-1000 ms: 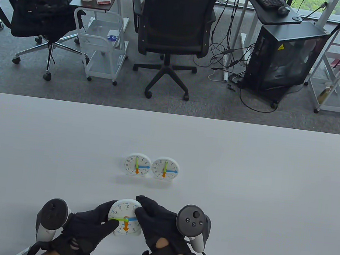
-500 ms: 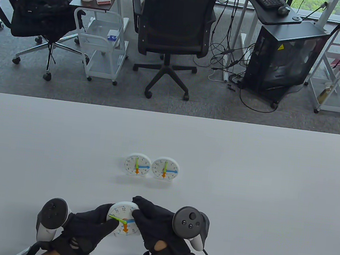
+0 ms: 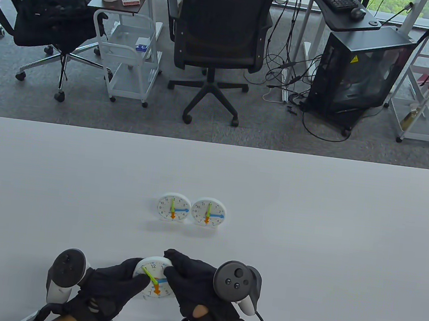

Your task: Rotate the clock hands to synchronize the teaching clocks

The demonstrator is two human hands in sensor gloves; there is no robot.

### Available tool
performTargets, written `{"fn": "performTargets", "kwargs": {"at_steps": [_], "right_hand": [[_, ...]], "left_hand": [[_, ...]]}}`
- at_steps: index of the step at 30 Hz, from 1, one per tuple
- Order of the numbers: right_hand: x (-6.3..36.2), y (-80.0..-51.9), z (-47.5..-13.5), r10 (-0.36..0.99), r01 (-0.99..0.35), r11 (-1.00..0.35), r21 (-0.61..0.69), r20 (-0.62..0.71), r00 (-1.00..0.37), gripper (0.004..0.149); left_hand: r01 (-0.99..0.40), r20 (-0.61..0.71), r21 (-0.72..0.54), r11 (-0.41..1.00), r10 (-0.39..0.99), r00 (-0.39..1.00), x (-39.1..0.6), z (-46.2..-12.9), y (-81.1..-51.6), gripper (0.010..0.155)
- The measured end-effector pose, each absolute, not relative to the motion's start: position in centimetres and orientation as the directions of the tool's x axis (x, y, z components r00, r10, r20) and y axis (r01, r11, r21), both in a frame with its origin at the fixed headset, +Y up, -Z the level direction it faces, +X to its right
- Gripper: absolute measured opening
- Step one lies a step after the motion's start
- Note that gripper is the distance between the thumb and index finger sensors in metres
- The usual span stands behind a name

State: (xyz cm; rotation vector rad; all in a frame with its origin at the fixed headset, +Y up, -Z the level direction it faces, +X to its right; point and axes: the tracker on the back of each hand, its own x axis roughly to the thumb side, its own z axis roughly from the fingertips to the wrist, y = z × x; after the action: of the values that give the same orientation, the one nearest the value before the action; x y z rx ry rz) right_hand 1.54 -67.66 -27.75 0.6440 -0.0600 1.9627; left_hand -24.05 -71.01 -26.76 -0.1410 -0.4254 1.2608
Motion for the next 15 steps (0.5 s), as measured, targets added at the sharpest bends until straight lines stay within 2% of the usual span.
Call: {"fn": "performTargets", "kwargs": {"at_steps": [15], "right_hand": [[1.23,-67.6,-27.56,0.797,-0.835,-0.505,0.217,0.488,-0.356,0.054]], "left_hand": [[-0.894,0.216,-0.318,0.315,0.942,0.255,-24.22,-26.83,-71.15,0.059]]}}
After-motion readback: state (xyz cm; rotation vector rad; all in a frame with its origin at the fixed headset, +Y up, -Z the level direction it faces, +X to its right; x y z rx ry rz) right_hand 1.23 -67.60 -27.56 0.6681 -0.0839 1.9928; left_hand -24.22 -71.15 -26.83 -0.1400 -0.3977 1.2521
